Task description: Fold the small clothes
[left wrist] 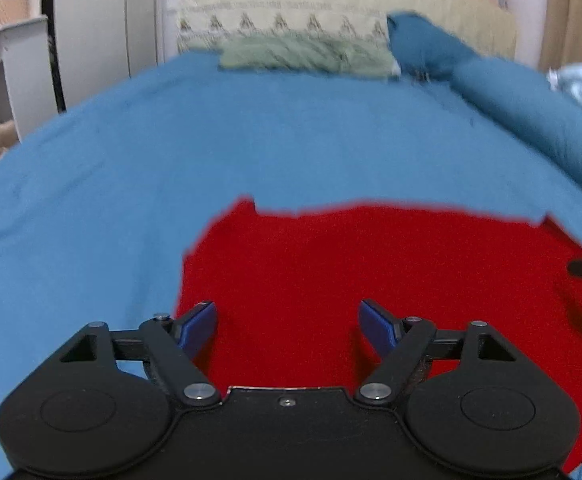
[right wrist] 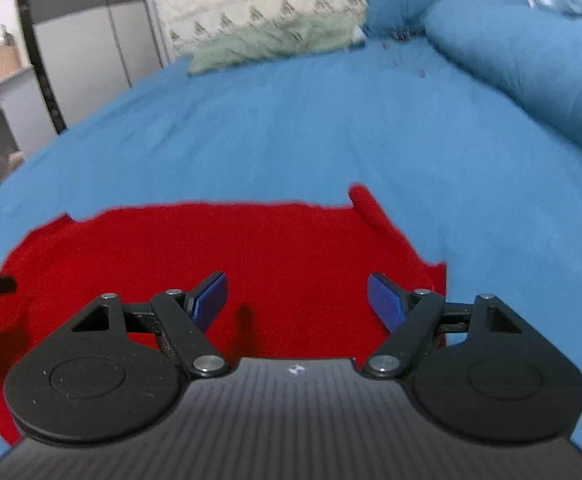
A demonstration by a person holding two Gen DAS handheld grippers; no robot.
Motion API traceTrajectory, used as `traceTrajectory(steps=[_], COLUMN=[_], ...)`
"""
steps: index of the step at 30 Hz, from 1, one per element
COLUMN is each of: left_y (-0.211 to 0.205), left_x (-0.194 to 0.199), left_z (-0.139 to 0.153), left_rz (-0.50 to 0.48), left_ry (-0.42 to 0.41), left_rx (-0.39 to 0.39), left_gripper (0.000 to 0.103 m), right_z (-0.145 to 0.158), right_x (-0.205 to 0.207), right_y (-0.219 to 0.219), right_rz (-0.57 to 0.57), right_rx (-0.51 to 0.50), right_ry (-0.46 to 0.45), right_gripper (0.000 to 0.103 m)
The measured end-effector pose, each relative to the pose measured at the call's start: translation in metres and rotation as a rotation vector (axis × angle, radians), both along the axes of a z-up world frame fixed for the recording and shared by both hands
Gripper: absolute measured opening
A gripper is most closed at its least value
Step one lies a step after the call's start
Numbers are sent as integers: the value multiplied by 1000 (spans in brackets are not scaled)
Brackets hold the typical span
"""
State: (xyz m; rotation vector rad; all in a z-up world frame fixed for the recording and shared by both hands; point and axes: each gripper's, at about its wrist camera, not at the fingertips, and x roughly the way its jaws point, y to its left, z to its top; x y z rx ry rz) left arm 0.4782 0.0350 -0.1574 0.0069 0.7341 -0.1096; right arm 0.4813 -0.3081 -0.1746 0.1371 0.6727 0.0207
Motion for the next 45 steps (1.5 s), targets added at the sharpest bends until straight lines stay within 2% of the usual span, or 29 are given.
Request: traceTrajectory(steps=[2,4,6,8,9,12,14,17,20,22,25,28,31,34,38,45], left_y=[-1,1,1,1,1,-2,-4,-3,5,10,8,-5,-26,-49,-75,-104], left_x=[-1,-4,-6,-7,-4,-3,-4,-3,-1,-7,-29,-50,-69,-84,-94,-81], left_z=[-10,-14,-14,-14,-15,-18,-18,-17,-11,-2,22,43,63,79,79,48], left_rz=[-8,-24,-31,-34,-34,-32,-37,-53,-33,-9,-25,-68,-99,-136,-162,-175], left_ry=[24,15,12,10,9,-2,-2,12,31,30,-1,-36,-57,-62,-54,14], left_rx=[15,27,32,26,23,24,33,45,64,75,80,104,119,78,25,4], left_gripper=[82,83,84,85,86,87,87,91,93,93,93,100,103,103,103,103], right_z=[-9,-13,-9,-2,-1,-11,-23,-25,-11,10,42,67,87,100,102,54], right_x=[13,26,30,27,28,44,61,73,70,59,22,-17,-51,-83,-129,-154], right_y=[-10,-22,-33,-32,-26,-15,-14,-15,2,10,4,-2,-4,-6,-10,-21], right_rz=[-48,-131,-207,-135,-93,-10,-37,-89,-79,-63,-33,-18,-31,-24,-30,-68], right_rx=[-22,-83,-63,-9,-21,-50,-80,-101,-213,-264,-222,-219,-208,-168,-128,-51], right_ry=[31,43,25,-41,-57,2,83,105,120,69,3,-3,8,-5,-19,35], right_gripper=[92,93,93,93,93,93,94,97,97,97,98,99,99,99,99,99])
